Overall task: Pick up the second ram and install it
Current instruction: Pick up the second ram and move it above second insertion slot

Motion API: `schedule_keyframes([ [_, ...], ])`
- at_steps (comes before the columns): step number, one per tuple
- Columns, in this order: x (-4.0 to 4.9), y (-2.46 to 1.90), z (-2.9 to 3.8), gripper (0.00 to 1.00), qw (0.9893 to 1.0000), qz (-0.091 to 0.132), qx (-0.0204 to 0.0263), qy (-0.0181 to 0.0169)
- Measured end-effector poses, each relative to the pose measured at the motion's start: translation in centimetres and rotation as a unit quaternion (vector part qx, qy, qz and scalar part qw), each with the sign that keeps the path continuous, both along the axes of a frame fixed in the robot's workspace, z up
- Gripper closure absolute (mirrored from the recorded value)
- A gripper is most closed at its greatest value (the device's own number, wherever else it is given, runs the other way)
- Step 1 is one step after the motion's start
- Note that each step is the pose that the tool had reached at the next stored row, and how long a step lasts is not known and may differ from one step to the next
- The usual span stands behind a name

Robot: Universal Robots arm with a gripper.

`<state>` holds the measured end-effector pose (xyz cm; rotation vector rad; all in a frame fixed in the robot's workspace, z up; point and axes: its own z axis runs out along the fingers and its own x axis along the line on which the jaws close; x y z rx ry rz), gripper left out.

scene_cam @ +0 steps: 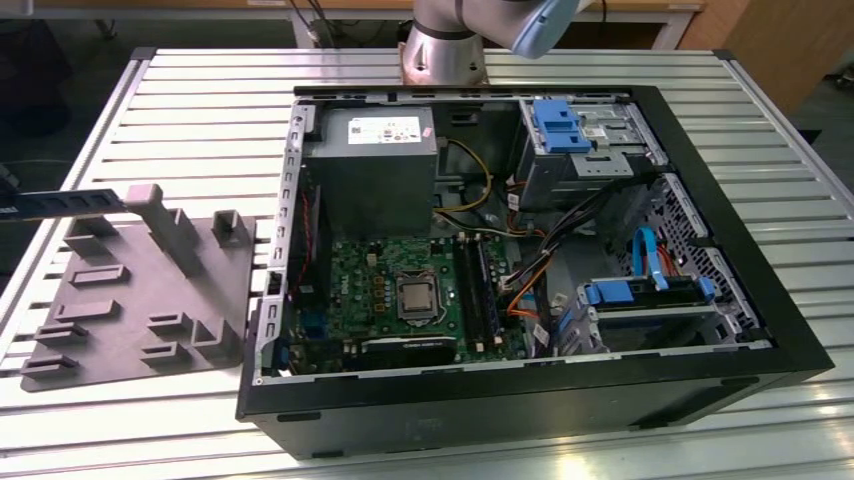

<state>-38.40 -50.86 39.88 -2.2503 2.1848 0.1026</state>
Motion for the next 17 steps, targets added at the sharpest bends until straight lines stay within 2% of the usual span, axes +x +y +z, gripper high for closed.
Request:
schedule_keyframes([
  [17,0.58,0.0,0.0,0.88,1.0,0.0,0.0,0.0],
])
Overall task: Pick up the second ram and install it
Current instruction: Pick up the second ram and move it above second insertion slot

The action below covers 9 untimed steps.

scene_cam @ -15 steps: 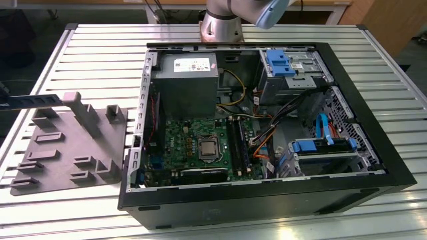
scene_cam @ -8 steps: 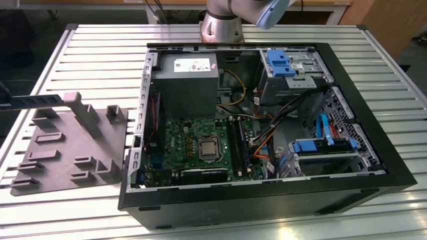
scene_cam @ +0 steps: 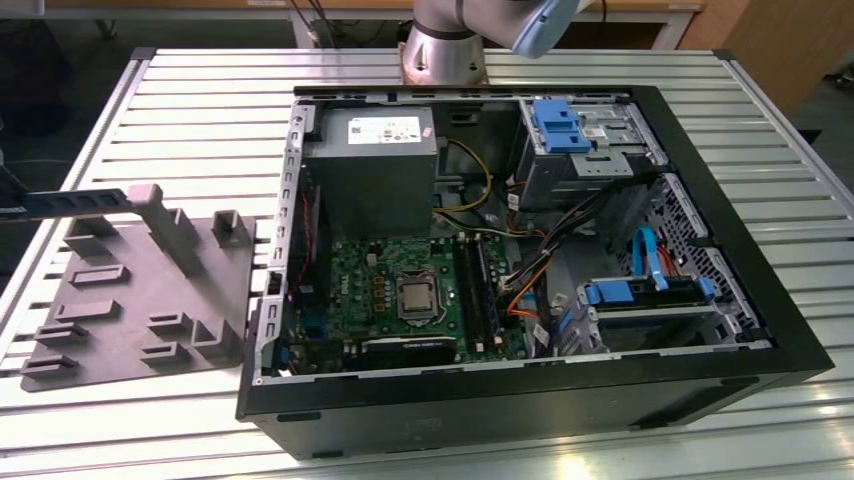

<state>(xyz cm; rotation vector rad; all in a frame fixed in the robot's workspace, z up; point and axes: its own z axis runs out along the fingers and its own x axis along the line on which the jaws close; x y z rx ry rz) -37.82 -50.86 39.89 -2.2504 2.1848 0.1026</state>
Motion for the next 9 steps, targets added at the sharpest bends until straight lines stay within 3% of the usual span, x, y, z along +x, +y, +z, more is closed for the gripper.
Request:
schedule_keyframes([
  [9,0.33,0.0,0.01,0.88,1.0,0.0,0.0,0.0],
])
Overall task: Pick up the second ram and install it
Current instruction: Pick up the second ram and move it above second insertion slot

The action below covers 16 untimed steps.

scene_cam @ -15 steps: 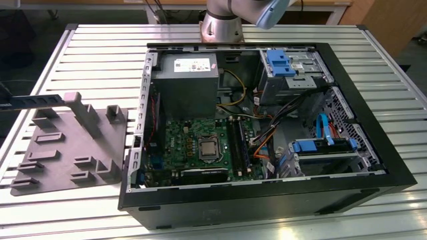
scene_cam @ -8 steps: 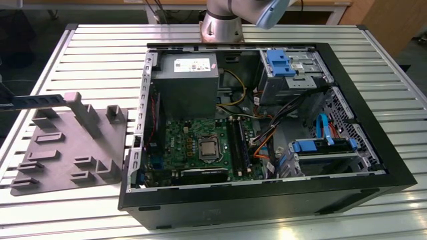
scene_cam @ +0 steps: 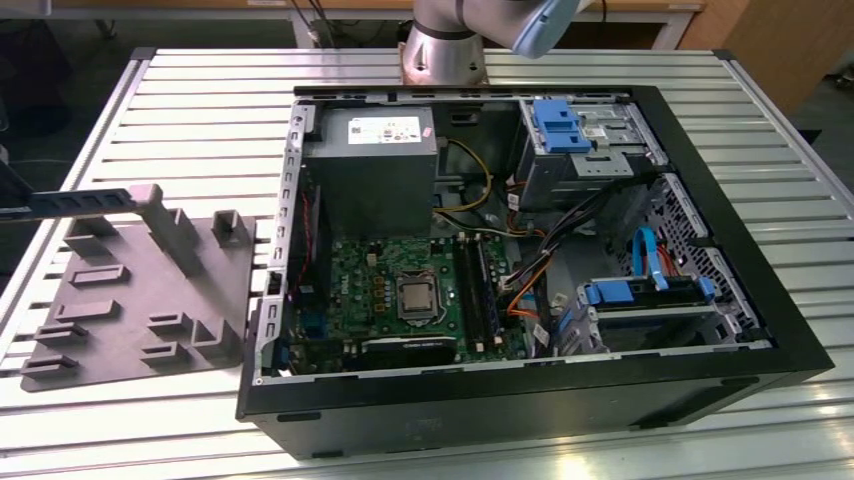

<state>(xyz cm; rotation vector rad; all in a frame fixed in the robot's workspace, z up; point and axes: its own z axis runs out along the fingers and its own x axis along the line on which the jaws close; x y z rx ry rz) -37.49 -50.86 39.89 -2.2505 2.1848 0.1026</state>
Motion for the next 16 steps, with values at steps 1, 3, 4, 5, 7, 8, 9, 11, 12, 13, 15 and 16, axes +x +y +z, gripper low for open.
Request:
schedule_keyframes([
  [1,0.04,0.0,0.0,0.88,1.0,0.0,0.0,0.0],
  [3,0.12,0.0,-0.01,0.88,1.0,0.0,0.0,0.0],
  [4,0.16,0.0,0.0,0.88,1.0,0.0,0.0,0.0],
  [5,0.2,0.0,0.0,0.88,1.0,0.0,0.0,0.0],
  [7,0.27,0.0,-0.01,0.88,1.0,0.0,0.0,0.0],
  [8,0.31,0.0,-0.01,0.88,1.0,0.0,0.0,-0.0001],
  [9,0.35,0.0,0.0,0.88,1.0,0.0,0.0,0.0],
  [11,0.42,0.0,-0.01,0.88,1.0,0.0,0.0,0.0],
  [12,0.46,0.0,0.0,0.88,1.0,0.0,0.0,0.0],
  [13,0.5,0.0,0.0,0.88,1.0,0.0,0.0,0.0],
  [15,0.58,0.0,-0.01,0.88,1.0,0.0,0.0,0.0],
  [16,0.63,0.0,0.0,0.88,1.0,0.0,0.0,0.0],
])
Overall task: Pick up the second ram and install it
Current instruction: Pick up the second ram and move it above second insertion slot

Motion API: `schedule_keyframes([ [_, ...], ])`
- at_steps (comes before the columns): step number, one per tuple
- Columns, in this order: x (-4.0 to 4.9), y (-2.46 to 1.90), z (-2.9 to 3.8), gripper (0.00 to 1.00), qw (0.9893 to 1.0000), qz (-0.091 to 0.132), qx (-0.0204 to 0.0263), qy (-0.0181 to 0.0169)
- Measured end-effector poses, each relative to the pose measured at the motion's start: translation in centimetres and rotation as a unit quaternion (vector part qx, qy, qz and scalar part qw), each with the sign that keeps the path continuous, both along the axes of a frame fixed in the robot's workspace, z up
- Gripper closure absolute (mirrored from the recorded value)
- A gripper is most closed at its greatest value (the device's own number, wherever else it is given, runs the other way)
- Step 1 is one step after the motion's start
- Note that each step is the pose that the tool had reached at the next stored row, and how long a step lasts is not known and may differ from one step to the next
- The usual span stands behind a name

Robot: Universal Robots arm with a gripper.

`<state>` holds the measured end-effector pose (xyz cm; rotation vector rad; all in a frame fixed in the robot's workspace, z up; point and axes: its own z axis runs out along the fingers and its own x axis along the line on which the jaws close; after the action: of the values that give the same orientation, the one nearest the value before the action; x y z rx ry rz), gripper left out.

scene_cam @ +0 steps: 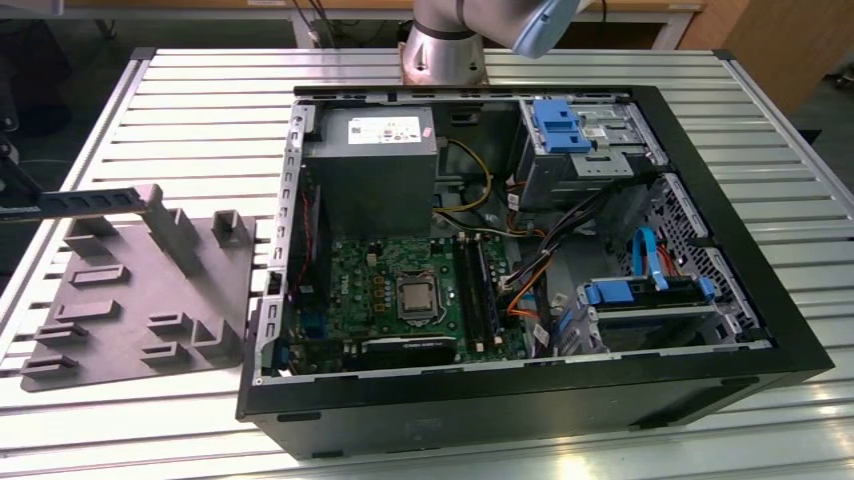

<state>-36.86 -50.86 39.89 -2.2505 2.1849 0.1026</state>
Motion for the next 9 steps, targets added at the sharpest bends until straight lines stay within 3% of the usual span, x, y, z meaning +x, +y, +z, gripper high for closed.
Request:
schedule_keyframes([
  [9,0.32,0.0,0.0,0.88,1.0,0.0,0.0,0.0],
])
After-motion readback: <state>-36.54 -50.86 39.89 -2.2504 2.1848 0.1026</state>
